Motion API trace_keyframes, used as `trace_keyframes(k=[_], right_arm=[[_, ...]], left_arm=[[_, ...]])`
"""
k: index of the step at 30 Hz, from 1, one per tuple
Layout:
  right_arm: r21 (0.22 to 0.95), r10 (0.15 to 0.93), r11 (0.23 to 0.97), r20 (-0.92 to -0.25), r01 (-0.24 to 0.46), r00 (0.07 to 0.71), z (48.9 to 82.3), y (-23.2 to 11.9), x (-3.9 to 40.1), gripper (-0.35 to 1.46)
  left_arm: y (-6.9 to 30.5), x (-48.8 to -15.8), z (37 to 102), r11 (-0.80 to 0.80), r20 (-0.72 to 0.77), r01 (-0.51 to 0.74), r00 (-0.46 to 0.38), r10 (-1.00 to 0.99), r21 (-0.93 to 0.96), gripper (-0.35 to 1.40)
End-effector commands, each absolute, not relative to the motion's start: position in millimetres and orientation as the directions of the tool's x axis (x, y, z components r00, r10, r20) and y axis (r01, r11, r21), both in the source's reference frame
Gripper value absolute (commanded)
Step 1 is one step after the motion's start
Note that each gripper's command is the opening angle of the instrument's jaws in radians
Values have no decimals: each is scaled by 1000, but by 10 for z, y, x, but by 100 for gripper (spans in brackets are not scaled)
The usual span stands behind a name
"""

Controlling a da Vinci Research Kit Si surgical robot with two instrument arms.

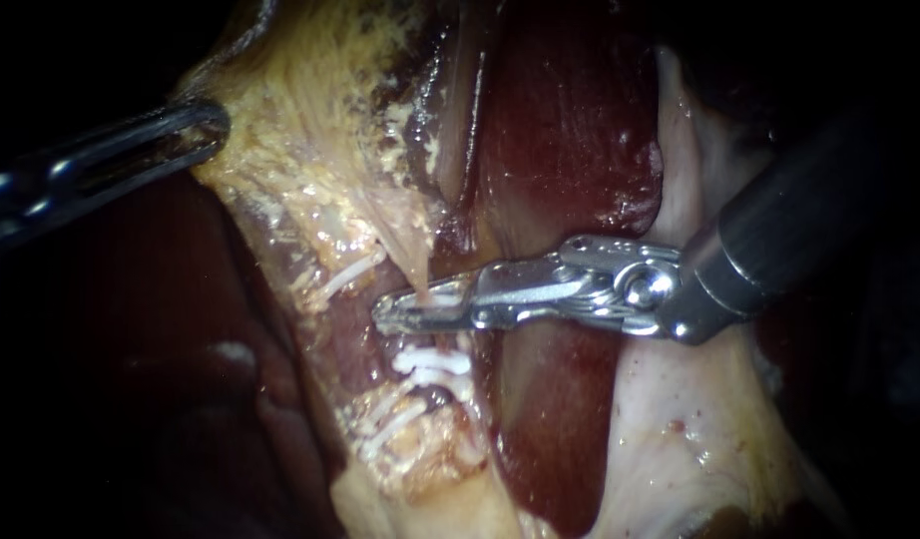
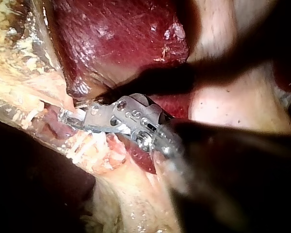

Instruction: Going back third clip right tube

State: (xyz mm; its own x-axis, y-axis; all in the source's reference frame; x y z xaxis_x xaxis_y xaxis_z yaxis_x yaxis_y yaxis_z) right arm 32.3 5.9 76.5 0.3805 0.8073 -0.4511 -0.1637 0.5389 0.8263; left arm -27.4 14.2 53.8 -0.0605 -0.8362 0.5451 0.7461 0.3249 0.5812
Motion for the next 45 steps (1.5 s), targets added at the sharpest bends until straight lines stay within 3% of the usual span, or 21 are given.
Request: trace_keyframes(k=[1, 5, 9, 13, 20, 28, 39, 45], right_arm=[[826, 808, 539, -451, -164, 380, 765, 59, 323, -35], [826, 808, 539, -451, -164, 380, 765, 59, 323, -35], [829, 810, 536, -454, -158, 371, 765, 60, 324, 26], [817, 815, 546, -467, -184, 344, 764, 62, 327, 54], [794, 797, 583, -518, -171, 310, 760, 67, 327, 60], [743, 735, 659, -601, -119, 314, 749, 68, 318, 60], [707, 684, 705, -653, -64, 324, 744, 64, 308, 60], [641, 609, 767, -720, -19, 334, 736, 64, 288, 60]], left_arm=[[142, -275, 538, 325, 545, 746, -60, -836, 581, -35], [141, -275, 538, 325, 545, 747, -61, -836, 581, -35], [140, -276, 538, 325, 546, 747, -61, -836, 580, -35], [140, -276, 538, 324, 546, 747, -61, -836, 580, -35], [139, -277, 538, 325, 546, 748, -61, -835, 580, -35], [139, -277, 538, 324, 547, 748, -61, -835, 579, -35], [139, -277, 538, 325, 547, 748, -61, -835, 579, -35], [138, -276, 538, 325, 547, 748, -61, -835, 579, -35]])
